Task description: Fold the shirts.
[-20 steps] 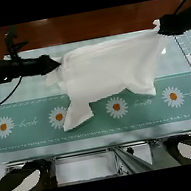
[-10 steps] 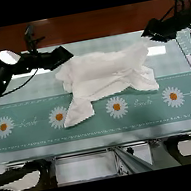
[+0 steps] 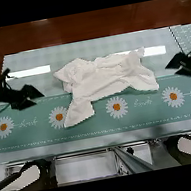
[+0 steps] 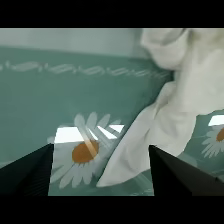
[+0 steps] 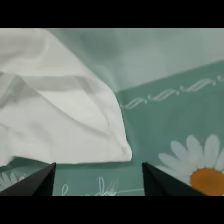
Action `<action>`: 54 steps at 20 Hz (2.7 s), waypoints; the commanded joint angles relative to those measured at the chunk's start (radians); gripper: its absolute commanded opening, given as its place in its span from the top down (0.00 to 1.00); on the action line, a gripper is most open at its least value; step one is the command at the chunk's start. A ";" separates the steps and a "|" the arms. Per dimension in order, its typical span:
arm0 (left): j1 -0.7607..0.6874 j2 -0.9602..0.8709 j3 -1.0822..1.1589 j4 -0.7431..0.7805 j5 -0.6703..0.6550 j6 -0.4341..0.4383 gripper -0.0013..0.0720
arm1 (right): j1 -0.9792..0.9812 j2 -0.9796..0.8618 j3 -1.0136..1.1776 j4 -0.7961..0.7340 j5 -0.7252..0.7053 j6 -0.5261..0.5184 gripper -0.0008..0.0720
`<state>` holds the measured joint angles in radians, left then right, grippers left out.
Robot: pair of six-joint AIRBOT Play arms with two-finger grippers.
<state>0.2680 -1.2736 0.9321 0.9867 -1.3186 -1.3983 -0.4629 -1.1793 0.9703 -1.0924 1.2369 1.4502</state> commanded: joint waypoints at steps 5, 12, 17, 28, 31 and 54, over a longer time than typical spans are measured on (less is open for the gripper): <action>-0.053 0.085 -0.418 -0.286 0.214 0.085 0.03 | -0.040 0.309 -0.501 0.275 -0.109 -0.144 0.14; -0.388 -0.005 -0.394 -0.507 0.467 0.089 0.03 | -0.040 0.316 -0.501 0.312 -0.073 -0.155 0.14; -0.539 -0.108 -0.284 -0.527 0.480 0.089 0.08 | -0.040 0.316 -0.501 0.296 -0.087 -0.153 0.14; -0.504 -0.121 -0.157 -0.528 0.359 0.175 0.94 | 0.025 0.136 -0.485 0.193 -0.272 0.005 0.14; -0.504 -0.121 -0.158 -0.528 0.338 0.175 0.94 | 0.027 0.040 -0.415 0.223 -0.316 0.036 0.14; -0.218 0.148 0.289 -0.527 0.230 0.171 0.94 | 0.179 0.063 0.362 0.223 -0.134 -0.080 0.94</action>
<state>-0.0505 -1.2209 1.0355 0.4618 -1.0695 -1.2118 -0.2852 -1.2182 1.0977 -0.8715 1.0622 1.3876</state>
